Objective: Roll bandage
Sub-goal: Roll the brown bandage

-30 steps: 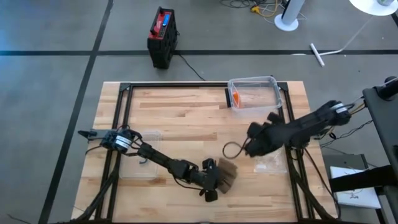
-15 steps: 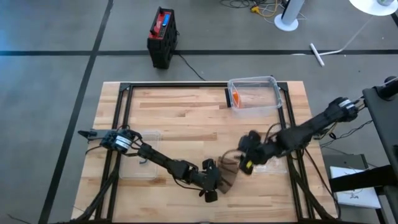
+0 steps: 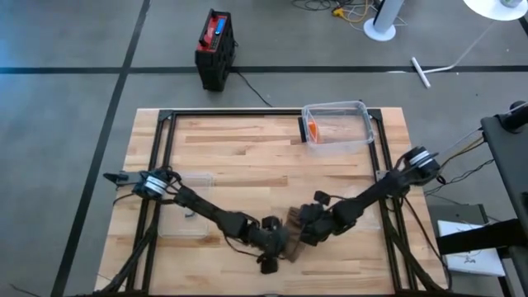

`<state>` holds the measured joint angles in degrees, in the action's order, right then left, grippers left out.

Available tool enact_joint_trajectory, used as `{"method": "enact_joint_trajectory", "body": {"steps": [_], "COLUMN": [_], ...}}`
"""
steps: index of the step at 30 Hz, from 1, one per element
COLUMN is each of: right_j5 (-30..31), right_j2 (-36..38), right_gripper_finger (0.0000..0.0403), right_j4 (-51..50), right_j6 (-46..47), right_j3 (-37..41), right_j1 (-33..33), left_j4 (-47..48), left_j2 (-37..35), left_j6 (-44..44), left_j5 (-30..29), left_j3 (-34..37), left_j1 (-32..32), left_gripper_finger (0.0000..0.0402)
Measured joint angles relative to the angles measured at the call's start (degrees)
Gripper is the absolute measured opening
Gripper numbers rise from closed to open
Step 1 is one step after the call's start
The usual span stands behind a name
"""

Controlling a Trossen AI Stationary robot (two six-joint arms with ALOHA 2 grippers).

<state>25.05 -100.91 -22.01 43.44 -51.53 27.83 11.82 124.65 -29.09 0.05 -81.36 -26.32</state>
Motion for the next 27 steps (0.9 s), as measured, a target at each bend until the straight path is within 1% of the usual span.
{"method": "enact_joint_trajectory", "body": {"steps": [1, 6, 8, 12, 14, 16, 18, 20, 23, 27], "right_j5": [0.12, 3.61, 3.98, 5.74, 6.09, 6.16, 6.16, 6.22, 6.44, 6.48], "right_j2": [-0.93, -2.75, -2.61, -2.46, -2.24, -1.98, -1.61, -1.21, -0.69, 0.44], "right_gripper_finger": [0.0076, 0.0013, 0.0006, 0.0012, 0.001, 0.0005, 0.0003, 0.0004, 0.0003, 0.0002], "right_j4": [0.09, 0.38, 0.01, -0.28, -0.33, -0.35, -0.7, -0.54, -0.43, -0.74], "right_j6": [0.07, 0.33, 0.23, -0.02, -0.06, -0.6, -0.72, -0.74, -0.74, -0.68], "right_j3": [-0.5, -1.85, -2.25, -2.76, -2.73, -2.65, -2.58, -2.58, -2.57, -2.54], "right_j1": [-0.24, -0.29, -0.25, -0.3, -0.3, -0.12, 0.03, 0.14, 0.17, 0.19], "left_j4": [5.11, 18.04, 19.44, 21.16, 18.95, 13.14, 6.64, -0.2, -8.45, -13.78], "left_j2": [-0.5, -4.11, -5.74, -8.75, -10.76, -12.62, -13.46, -13.48, -12.41, -7.16], "left_j6": [-0.2, -0.12, 0.05, -0.17, -0.32, 0.93, 3.42, 6.04, 6.73, 6.75], "left_j5": [2.34, 3.41, 2.66, 1.16, -2.54, -6.77, -9.35, -9.87, -10.96, -11.38], "left_j3": [0.28, 1.13, 1.95, 2.86, 2.86, 2.64, 2.64, 2.88, 3.02, 3.05], "left_j1": [-0.46, -1.28, -1.4, -1.32, -1.27, -1.2, -1.15, -1.02, -0.29, 1.28], "left_gripper_finger": [0.0052, 0.005, 0.0047, 0.0038, 0.0034, 0.0029, 0.0024, 0.0022, 0.0021, 0.0021]}}
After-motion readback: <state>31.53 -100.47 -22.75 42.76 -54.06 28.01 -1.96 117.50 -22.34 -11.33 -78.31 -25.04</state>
